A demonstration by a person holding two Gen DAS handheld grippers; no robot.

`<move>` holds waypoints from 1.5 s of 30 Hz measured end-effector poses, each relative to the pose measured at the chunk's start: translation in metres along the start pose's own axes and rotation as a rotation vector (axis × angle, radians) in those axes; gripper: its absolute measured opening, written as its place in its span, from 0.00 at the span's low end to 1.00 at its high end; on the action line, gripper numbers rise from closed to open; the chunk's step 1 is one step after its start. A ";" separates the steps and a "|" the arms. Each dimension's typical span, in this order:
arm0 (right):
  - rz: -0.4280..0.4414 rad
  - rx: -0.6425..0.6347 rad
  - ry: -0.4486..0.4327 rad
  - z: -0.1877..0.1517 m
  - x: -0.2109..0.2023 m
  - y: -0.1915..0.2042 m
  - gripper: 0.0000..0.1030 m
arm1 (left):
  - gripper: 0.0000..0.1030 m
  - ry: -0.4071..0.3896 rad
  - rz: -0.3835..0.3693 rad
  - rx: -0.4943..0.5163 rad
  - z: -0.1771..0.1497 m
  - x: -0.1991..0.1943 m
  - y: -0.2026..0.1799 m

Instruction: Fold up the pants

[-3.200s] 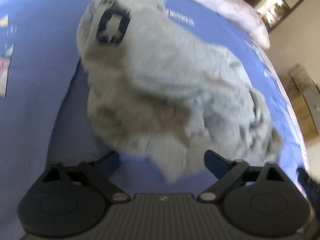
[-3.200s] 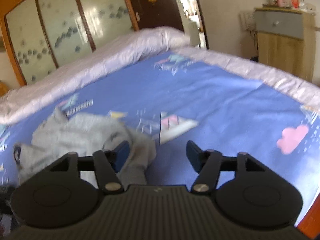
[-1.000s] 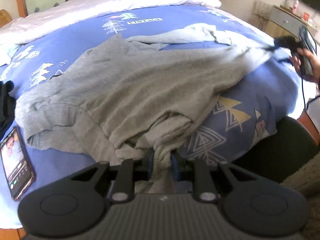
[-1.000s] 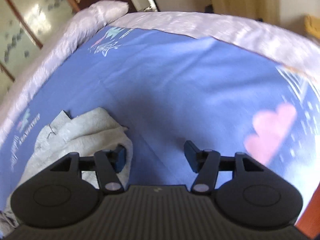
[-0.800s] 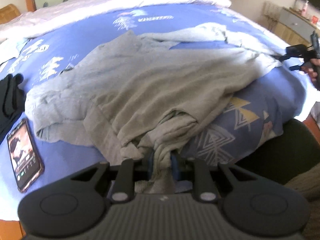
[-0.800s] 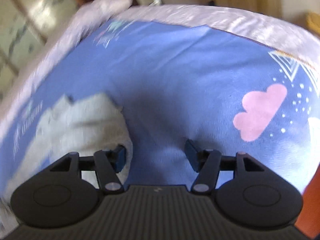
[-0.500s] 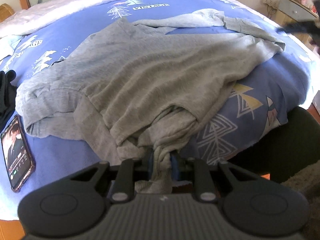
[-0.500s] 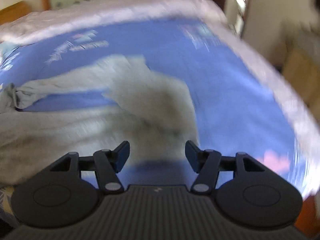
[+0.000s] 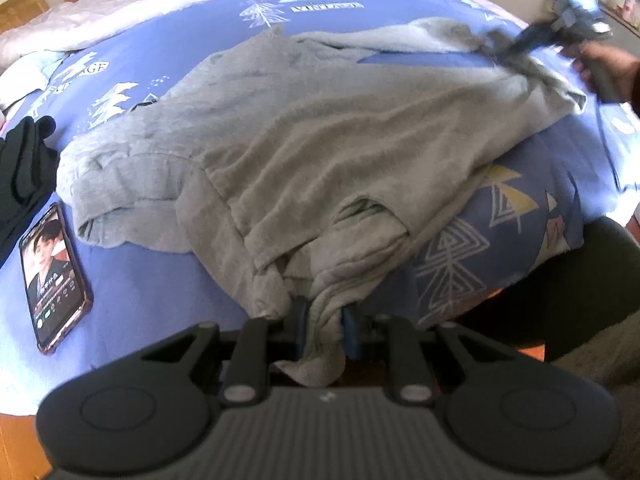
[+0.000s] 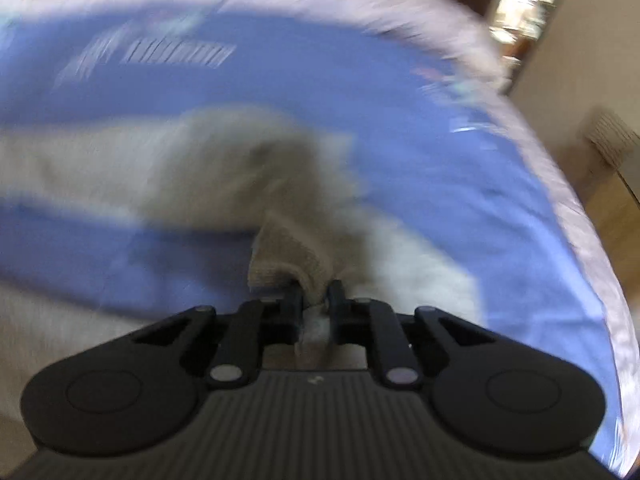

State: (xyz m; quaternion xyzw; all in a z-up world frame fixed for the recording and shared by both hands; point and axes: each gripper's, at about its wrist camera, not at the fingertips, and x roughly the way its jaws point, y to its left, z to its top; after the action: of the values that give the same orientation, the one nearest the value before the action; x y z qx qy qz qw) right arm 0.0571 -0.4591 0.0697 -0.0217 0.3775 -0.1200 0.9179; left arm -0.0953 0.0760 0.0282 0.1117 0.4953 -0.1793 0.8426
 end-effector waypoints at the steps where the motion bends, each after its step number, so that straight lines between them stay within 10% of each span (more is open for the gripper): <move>1: 0.001 0.099 -0.040 0.001 -0.018 -0.028 0.15 | 0.17 0.002 0.003 0.012 0.000 0.000 -0.001; 6: -0.169 0.397 -0.172 -0.023 -0.090 -0.155 0.15 | 0.17 0.004 0.003 0.047 -0.002 -0.001 -0.005; 10: -0.318 0.599 -0.111 -0.060 -0.105 -0.235 0.19 | 0.17 0.023 0.033 0.072 -0.007 -0.002 -0.008; 13: -0.539 0.710 0.017 -0.086 -0.094 -0.262 0.77 | 0.23 0.031 0.051 0.074 -0.008 -0.004 -0.011; 18: -0.489 1.124 -0.127 -0.137 -0.124 -0.278 0.72 | 0.29 -0.017 -0.013 0.046 -0.006 -0.039 0.002; 22: -0.330 0.998 -0.166 -0.096 -0.117 -0.242 0.71 | 0.31 -0.087 0.004 -0.121 0.008 -0.066 0.052; 28: 0.151 0.807 -0.095 -0.018 -0.073 -0.144 0.71 | 0.35 -0.122 0.035 -0.445 0.034 -0.056 0.129; 32: 0.250 0.680 -0.019 0.025 -0.029 -0.070 0.71 | 0.48 -0.120 -0.016 -0.543 0.055 -0.027 0.155; 39: 0.218 0.256 0.019 0.106 0.050 0.022 0.70 | 0.58 -0.235 0.135 -0.391 0.130 -0.005 0.178; 45: 0.162 0.158 0.185 0.111 0.112 0.045 0.69 | 0.59 -0.229 0.215 -0.084 0.202 0.069 0.157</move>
State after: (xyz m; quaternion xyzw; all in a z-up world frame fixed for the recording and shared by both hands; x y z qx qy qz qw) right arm 0.2205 -0.4477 0.0659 0.0923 0.4502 -0.0765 0.8848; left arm 0.1607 0.1323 0.0676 0.1077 0.3881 -0.0788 0.9119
